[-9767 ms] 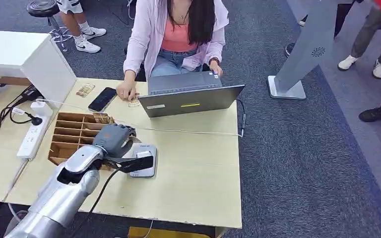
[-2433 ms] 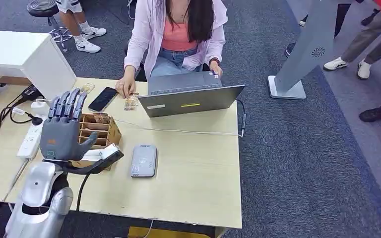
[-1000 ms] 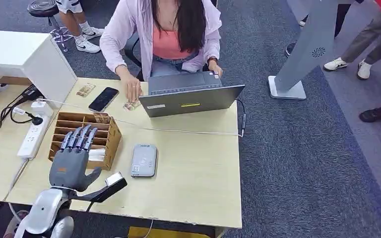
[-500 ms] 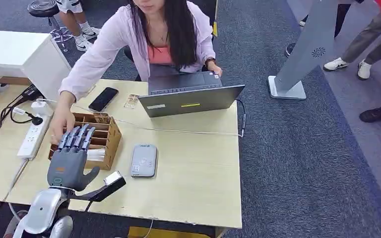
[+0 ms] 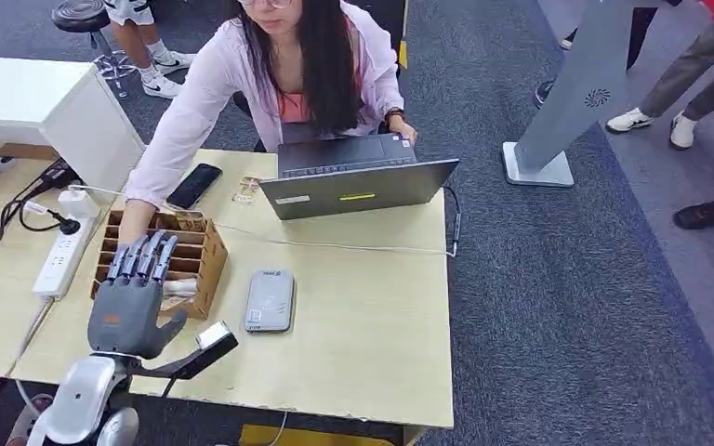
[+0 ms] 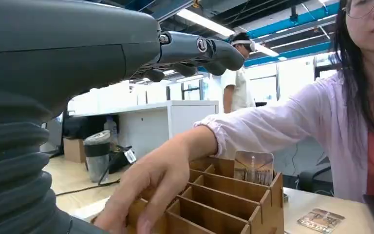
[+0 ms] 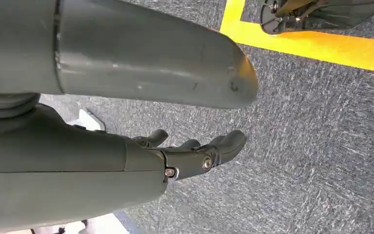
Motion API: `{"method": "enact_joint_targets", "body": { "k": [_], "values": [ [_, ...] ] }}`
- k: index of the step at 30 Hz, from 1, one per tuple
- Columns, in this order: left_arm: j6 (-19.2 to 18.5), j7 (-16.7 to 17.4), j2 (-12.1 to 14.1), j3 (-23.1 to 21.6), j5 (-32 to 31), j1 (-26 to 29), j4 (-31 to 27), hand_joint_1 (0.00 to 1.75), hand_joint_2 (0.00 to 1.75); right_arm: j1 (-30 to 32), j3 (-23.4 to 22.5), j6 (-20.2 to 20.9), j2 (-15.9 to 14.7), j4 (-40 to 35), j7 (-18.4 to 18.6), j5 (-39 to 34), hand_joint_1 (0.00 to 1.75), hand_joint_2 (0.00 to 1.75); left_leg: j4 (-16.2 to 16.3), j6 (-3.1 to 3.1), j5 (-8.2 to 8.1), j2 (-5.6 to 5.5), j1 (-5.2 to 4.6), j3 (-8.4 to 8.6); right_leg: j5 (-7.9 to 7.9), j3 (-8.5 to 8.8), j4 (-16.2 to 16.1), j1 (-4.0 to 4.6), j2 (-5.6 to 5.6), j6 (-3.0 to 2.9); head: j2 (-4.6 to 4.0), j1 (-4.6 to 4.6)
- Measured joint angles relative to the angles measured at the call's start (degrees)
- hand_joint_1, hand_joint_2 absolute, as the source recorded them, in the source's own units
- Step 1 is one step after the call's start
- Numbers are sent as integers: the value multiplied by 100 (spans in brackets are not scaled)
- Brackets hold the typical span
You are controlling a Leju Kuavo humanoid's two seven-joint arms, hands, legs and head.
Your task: Pass the card to the sensor for recognition and then transmit it.
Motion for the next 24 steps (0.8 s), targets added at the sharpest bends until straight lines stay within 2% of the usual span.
{"method": "enact_joint_targets", "body": {
  "k": [18, 24],
  "values": [
    [-13, 74, -103, 9, -144, 165, -4, 0, 175, 0, 0, 0, 0, 0, -2, 17, 0, 0, 0, 0, 0, 0, 0, 0, 0, 0, 0, 0, 0, 0, 0, 2],
    [-15, 103, -109, 135, -151, 247, 4, 0, 175, 0, 2, 4, 0, 0, -2, 61, 0, 0, 0, 0, 0, 0, 0, 0, -1, -1, 0, 0, 0, 0, 0, 2]
  ]
}}
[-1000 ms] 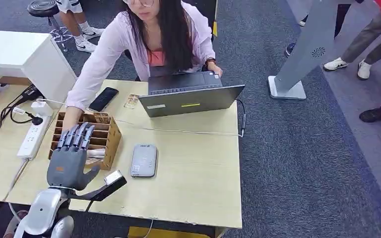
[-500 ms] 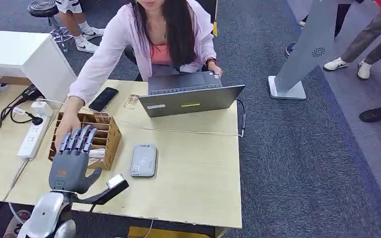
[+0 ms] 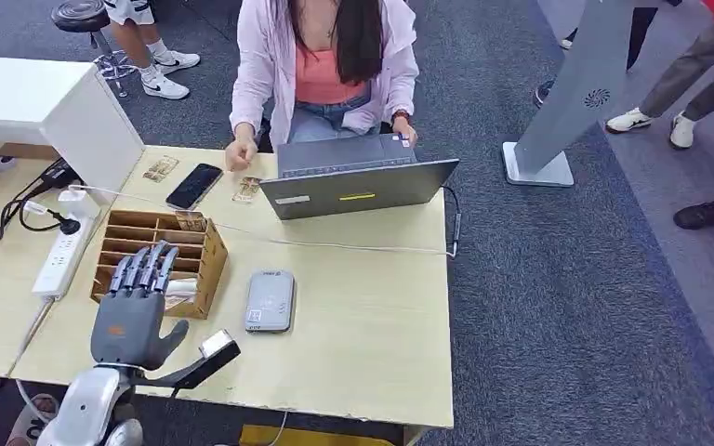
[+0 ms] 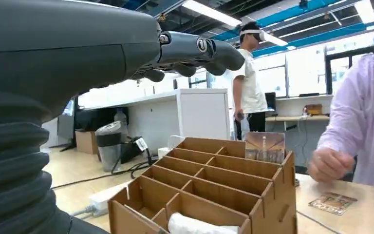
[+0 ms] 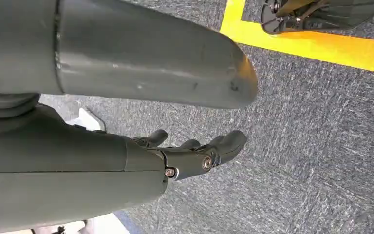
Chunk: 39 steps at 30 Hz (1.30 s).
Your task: Pass the card to the sensor for recognition and then transmit it.
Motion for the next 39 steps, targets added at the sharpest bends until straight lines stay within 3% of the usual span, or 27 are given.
{"method": "enact_joint_targets", "body": {
  "k": [18, 39],
  "values": [
    [-17, 96, -59, 522, 15, -17, 190, 0, 175, -2, 48, 13, 0, 0, -28, 125, 0, 0, 0, 0, 0, 0, 0, 0, 0, -1, 0, 0, -1, 0, 0, -2],
    [-20, 81, -144, 739, 13, -132, 404, 0, 175, -5, 59, 48, 0, 0, 9, 175, 0, 0, 0, 0, 0, 0, 0, 1, 0, -1, 0, 0, 0, 0, 0, -2]
  ]
}}
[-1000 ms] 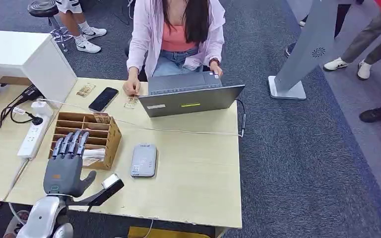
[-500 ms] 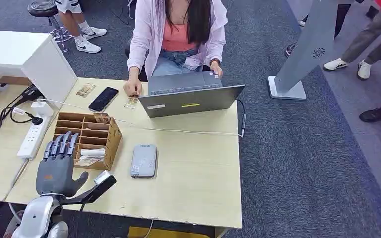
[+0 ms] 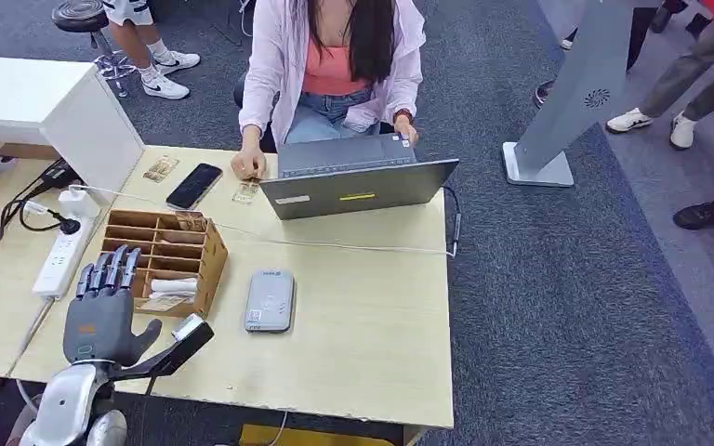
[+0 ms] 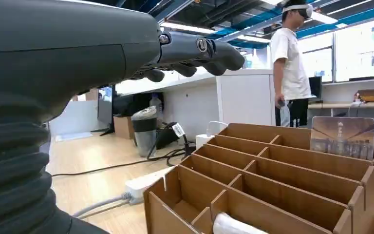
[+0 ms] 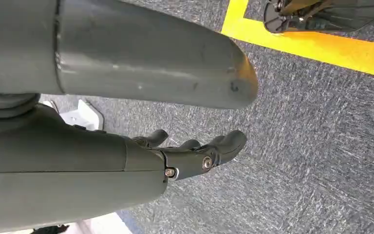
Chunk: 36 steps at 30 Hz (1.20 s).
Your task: Pass the card to the sensor for recognition and then transmit it.
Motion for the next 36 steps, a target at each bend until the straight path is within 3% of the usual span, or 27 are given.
{"method": "enact_joint_targets", "body": {
  "k": [36],
  "values": [
    [-13, -15, -162, 383, -105, -368, 745, 0, 175, -5, 120, 39, 0, 0, 11, 107, 0, 0, 0, 0, 0, 0, 0, 0, 0, 0, 0, 0, 1, 0, 0, 0]
  ]
}}
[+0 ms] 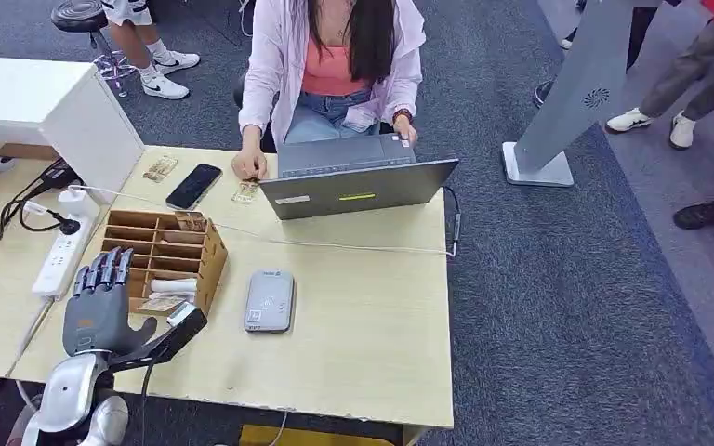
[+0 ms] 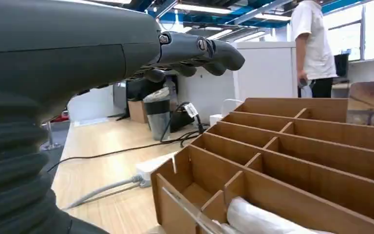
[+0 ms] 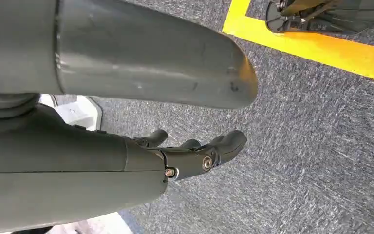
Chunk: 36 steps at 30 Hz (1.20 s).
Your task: Pass the card to the sensor for recognition and then transmit it.
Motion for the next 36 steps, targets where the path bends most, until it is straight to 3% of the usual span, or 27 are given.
{"method": "enact_joint_targets", "body": {
  "k": [36],
  "values": [
    [7, -101, -48, 127, -61, -146, 514, 0, 175, -4, 22, 15, -2, 0, 4, 70, 0, 0, 0, 0, 0, 0, 0, 0, 0, 0, 0, 0, 0, 0, 0, 0]
  ]
}}
